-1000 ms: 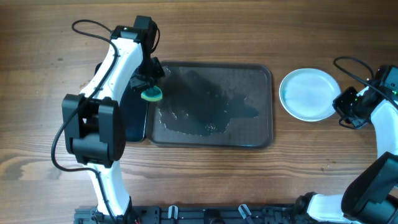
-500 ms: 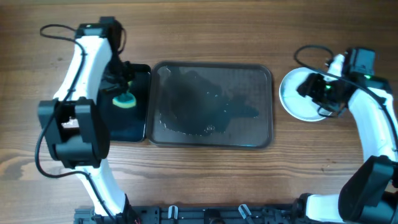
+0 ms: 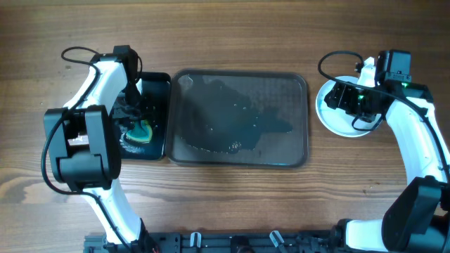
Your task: Clean dirty plates on tray and stack at the side
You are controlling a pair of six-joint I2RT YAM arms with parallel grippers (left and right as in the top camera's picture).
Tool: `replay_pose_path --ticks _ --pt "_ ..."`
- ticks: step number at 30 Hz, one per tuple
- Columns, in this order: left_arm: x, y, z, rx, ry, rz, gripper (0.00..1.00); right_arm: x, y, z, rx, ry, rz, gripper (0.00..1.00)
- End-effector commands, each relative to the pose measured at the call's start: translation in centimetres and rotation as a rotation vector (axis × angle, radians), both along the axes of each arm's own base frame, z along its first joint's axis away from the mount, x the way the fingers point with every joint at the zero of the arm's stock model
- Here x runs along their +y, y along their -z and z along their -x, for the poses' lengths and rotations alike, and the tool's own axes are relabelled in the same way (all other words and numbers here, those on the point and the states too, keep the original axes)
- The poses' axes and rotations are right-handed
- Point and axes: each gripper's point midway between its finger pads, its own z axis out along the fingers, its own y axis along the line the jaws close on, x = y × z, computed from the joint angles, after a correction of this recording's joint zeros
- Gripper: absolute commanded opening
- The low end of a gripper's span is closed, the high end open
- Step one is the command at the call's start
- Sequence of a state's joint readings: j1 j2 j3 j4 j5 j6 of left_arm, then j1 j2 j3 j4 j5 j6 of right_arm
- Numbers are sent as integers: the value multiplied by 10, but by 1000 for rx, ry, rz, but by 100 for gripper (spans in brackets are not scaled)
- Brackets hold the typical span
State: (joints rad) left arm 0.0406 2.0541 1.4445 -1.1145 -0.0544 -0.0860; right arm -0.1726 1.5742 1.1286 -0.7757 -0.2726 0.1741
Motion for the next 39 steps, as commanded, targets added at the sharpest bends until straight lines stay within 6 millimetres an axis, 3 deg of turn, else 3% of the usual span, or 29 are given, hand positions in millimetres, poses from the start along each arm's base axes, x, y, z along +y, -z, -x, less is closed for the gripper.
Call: replay_pose_path --ticks 1,4,7,10,13,15,19,22,29,32,37,39 --pt "1 -18 -1 -13 23 -3 100 5 -20 -9 -64 -31 -12 84" --pt "1 -42 -5 -44 4 -7 100 9 -40 -14 -97 -43 -32 90" --pt "-12 -88 -11 -131 6 44 100 10 -75 -13 -154 -63 -16 95" --pt "-22 -136 -14 -271 16 85 100 12 -113 -2 -218 -95 7 98" --pt "-23 -162 -11 -349 21 85 100 27 -143 15 -310 -198 -4 99" --pt "-23 -172 -8 -380 22 84 100 39 -167 30 -392 -265 -19 100" --pt "-23 -173 -8 -381 22 84 100 43 -197 52 -484 -266 7 99" --pt "-23 -173 -8 -381 22 84 100 46 -217 69 -519 -168 -46 100" --pt "-23 -173 -8 -381 22 84 100 47 -225 76 -465 71 -219 100" --pt "-23 -173 -8 -381 22 84 100 30 -212 68 -432 136 -144 100" --pt "-23 -173 -8 -381 22 84 100 24 -195 58 -379 153 -127 100" --pt "-23 -173 -8 -381 22 84 100 16 -198 49 -425 170 -86 100"
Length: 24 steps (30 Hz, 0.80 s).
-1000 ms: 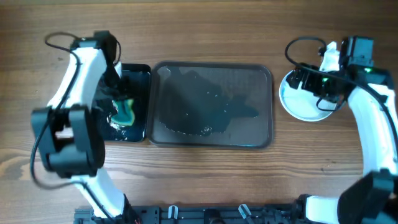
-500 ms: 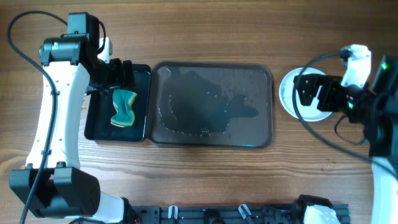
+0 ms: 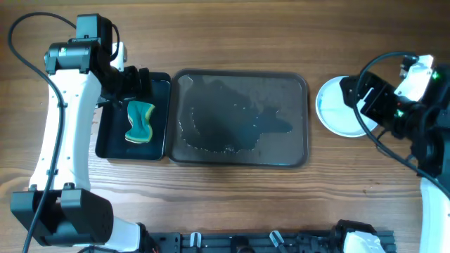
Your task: Clean dirty plates on tray and stack at the side
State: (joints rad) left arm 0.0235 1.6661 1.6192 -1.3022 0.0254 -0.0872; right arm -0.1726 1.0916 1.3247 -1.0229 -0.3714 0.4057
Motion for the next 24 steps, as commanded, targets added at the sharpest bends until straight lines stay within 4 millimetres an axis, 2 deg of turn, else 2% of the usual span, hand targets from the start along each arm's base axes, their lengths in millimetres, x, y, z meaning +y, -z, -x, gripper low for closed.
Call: replay_pose_path --ticks 1,3,5,7,9,11,19,24 --pt "-3 -1 -1 -4 6 15 100 -13 -7 -13 -76 55 77 99" --pt "-3 -1 -1 -4 6 15 100 -4 -22 -17 -206 -22 168 100" --pt "-3 -1 -1 -4 6 15 100 14 -35 -14 -345 -138 270 99" --pt "-3 -1 -1 -4 6 15 100 27 -39 -4 -457 -210 335 100" --pt "-3 -1 -1 -4 6 15 100 31 -35 6 -530 -220 356 100" --pt "-3 -1 -1 -4 6 15 100 31 -25 13 -576 -213 362 100" --pt "-3 -1 -1 -4 6 15 100 34 45 42 -787 -165 395 100" --pt "-3 -1 -1 -4 6 15 100 34 75 53 -876 -139 382 100"
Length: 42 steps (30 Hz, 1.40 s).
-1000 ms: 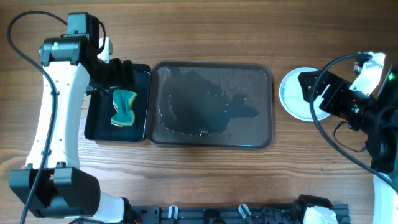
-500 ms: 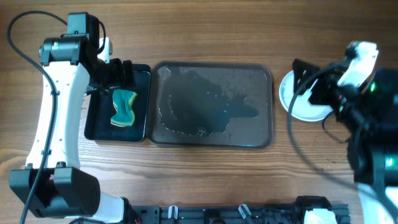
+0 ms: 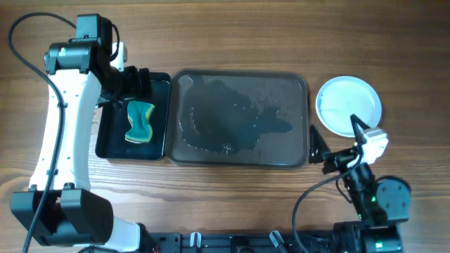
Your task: Clean dirty plates on tray and stack at the side
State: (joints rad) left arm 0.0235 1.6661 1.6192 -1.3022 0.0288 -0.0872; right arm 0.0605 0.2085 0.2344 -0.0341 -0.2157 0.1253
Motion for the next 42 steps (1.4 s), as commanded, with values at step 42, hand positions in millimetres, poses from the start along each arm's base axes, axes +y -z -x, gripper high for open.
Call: replay_pose_path --ticks 42 --pt "-2 -22 -15 -126 13 -7 100 -20 56 0 11 122 -119 100"
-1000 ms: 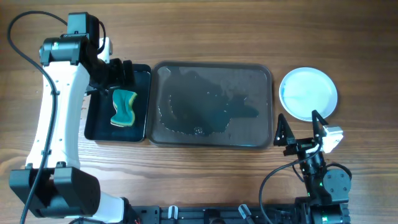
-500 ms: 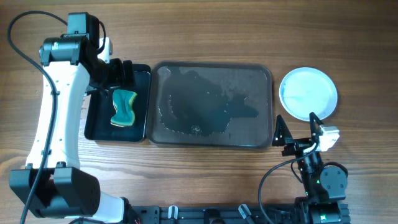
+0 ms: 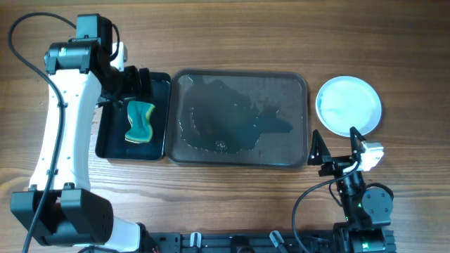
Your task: Clean dirty plates on tray and stack at the side
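Observation:
The grey tray (image 3: 281, 91) lies in the middle of the table, wet, with a puddle and no plate on it. A white plate (image 3: 349, 106) sits to its right on the wood; I cannot tell whether more lie under it. My left gripper (image 3: 136, 83) hovers open over the far end of a small black tray (image 3: 109, 140), just above the green and yellow sponge (image 3: 140, 121). My right gripper (image 3: 336, 145) is folded back near the front edge, below the plate, fingers spread and holding nothing.
Cables loop off both arms, one at the far left and one near the right arm's base. A black rail runs along the table's front edge. Bare wood surrounds the trays and the plate.
The right arm has settled slightly lower and nearer the front edge, still folded with its gripper open. The left arm, sponge, tray and plate are where they were.
First my left gripper was down at the sponge in the small black tray and my right gripper was over the white plate. Then the left had lifted off, leaving the sponge, and the right was off the plate. After that the right arm was folded near the front edge.

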You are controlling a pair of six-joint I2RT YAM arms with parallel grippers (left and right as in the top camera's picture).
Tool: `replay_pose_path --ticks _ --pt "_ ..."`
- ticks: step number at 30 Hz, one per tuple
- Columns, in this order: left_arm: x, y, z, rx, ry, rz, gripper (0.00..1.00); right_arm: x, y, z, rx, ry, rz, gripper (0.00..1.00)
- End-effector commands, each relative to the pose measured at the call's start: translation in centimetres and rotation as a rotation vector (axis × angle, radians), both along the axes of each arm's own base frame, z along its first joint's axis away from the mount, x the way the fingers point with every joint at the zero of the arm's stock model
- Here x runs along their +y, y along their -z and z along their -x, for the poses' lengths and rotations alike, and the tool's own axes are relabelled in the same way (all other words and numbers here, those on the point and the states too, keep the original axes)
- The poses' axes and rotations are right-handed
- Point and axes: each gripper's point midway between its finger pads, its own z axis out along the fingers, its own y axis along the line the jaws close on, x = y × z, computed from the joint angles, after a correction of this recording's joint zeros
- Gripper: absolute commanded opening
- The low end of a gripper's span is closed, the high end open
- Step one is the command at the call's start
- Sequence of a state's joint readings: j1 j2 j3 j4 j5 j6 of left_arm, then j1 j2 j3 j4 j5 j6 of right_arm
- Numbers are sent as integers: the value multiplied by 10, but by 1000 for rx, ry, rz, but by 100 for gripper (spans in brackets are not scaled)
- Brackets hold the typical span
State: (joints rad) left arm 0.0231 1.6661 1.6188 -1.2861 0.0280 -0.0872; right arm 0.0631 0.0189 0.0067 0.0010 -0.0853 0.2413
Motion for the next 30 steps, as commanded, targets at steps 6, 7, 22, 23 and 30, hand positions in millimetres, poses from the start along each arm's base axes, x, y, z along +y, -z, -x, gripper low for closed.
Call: replay_pose_path --ticks 6,7,22,23,30 --pt "-24 -120 -39 -646 79 78 100 1 -4 1 -17 -5 -6 100" --pt "-26 -128 -39 -696 86 80 100 1 -4 1 -17 -5 -6 100" --pt "-23 -85 90 -1367 109 33 100 1 -4 1 -17 -6 -6 100" --pt "-22 -81 94 -1377 104 29 100 1 -4 1 -17 -5 -6 100" --pt "-18 -58 102 -1390 132 -52 100 1 -4 1 -17 -5 -6 100"
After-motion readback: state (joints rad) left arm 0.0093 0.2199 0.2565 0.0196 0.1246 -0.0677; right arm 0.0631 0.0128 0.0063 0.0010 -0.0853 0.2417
